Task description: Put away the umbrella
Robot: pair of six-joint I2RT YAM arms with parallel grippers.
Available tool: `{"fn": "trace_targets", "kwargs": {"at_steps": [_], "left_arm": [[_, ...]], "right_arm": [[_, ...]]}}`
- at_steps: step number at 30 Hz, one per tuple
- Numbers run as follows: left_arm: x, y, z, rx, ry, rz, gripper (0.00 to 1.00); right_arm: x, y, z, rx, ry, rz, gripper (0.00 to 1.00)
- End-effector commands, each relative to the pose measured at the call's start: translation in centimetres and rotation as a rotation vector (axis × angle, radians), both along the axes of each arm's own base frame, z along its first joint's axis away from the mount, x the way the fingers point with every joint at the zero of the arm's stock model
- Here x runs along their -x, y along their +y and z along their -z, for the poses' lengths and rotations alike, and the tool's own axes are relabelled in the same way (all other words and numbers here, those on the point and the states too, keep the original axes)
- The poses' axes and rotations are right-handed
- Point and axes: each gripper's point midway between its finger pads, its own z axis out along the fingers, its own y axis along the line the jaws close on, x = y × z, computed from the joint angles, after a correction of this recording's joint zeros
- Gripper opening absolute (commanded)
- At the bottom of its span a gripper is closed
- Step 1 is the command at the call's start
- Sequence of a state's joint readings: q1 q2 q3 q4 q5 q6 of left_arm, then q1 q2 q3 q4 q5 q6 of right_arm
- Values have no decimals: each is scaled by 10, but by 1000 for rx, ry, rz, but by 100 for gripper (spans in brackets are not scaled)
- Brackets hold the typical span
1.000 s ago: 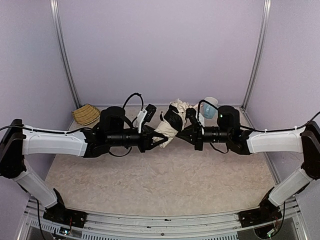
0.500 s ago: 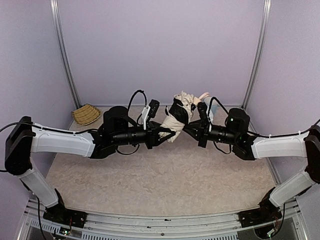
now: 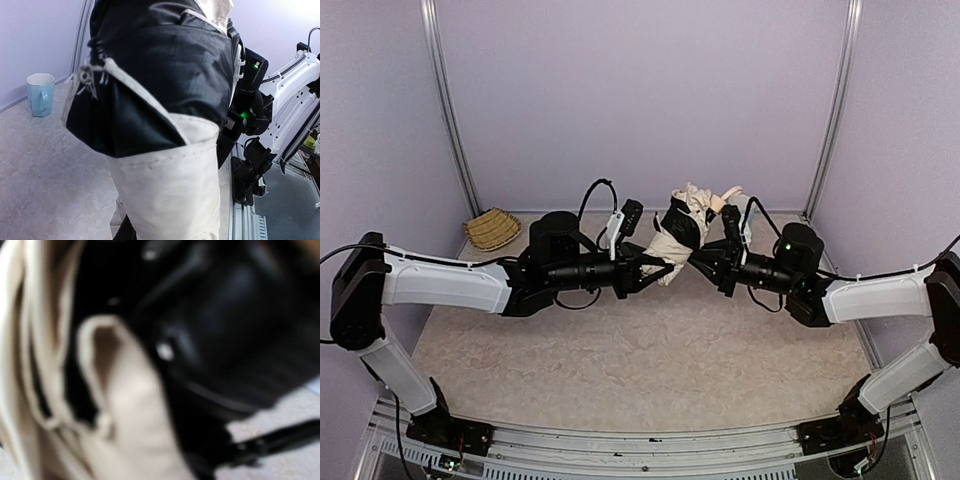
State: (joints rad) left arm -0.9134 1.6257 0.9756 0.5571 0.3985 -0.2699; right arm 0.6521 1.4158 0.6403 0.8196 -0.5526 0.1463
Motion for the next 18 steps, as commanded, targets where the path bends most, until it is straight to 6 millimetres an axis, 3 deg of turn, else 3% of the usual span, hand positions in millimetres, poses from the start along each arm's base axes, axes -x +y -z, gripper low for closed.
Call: {"fn": "trace_targets", "kwargs": {"at_steps": [1,5,13,18], "left_arm": [[28,-10,-18,2,-50,108,0],[33,-12,-21,15,-57,127,0],[39,-15,-25,37,-67,146,0],[40,-14,-28,45,-81,149,0]], "right_arm": [[5,-2,-35,-107,-69,19,17],[-2,-3,-35,-116,-52,51,21],[-13,-3,-30,-123,1,88,39],[-18,-1,-30,-131,19,99,40]]}}
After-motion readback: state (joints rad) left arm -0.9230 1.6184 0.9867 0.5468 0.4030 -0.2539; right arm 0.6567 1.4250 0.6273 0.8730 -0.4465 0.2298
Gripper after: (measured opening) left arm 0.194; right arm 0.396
